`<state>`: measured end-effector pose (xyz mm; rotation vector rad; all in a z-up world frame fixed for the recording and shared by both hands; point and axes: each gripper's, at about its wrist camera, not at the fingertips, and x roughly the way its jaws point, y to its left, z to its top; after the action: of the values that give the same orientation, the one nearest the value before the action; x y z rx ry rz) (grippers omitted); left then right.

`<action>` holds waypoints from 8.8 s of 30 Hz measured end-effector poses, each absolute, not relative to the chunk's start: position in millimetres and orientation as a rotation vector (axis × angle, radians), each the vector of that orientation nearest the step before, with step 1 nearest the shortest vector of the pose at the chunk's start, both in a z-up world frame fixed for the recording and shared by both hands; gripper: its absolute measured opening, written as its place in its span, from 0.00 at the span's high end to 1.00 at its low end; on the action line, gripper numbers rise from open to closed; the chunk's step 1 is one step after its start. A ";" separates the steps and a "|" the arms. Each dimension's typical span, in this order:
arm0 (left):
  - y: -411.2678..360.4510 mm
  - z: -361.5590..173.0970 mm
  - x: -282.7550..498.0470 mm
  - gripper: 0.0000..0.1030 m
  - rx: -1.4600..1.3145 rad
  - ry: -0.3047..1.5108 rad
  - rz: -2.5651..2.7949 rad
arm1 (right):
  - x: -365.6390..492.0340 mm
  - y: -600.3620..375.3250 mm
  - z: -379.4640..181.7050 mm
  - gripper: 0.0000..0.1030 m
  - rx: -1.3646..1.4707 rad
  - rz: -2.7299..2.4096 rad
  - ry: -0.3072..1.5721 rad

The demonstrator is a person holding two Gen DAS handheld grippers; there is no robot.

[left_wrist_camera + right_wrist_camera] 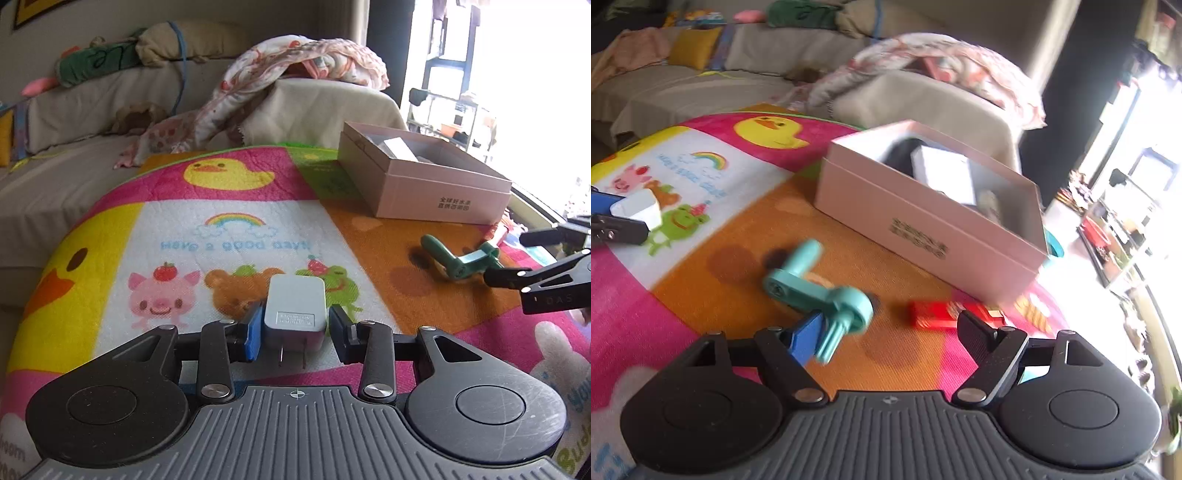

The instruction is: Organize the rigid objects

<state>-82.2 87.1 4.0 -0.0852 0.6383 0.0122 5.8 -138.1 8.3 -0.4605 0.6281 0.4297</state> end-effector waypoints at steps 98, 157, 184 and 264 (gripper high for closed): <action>13.8 -2.4 -31.9 0.63 -0.096 0.652 -0.280 | 12.7 -201.1 -0.6 0.04 -0.064 0.424 0.750; 32.1 -4.5 -48.1 0.71 -0.188 0.633 -0.227 | 56.4 -123.3 2.7 0.08 -0.281 0.635 0.769; 28.7 -4.2 -47.6 0.71 -0.157 0.634 -0.218 | 16.1 -203.8 69.9 0.32 -0.194 0.511 0.617; 3.1 -4.9 20.7 0.63 -0.025 0.633 -0.011 | 60.4 -154.1 -15.5 0.00 -0.064 0.157 0.690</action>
<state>20.7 3.1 -4.9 -0.0248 0.6326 -0.0105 60.4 -154.1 -15.5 -0.0645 0.6898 0.1575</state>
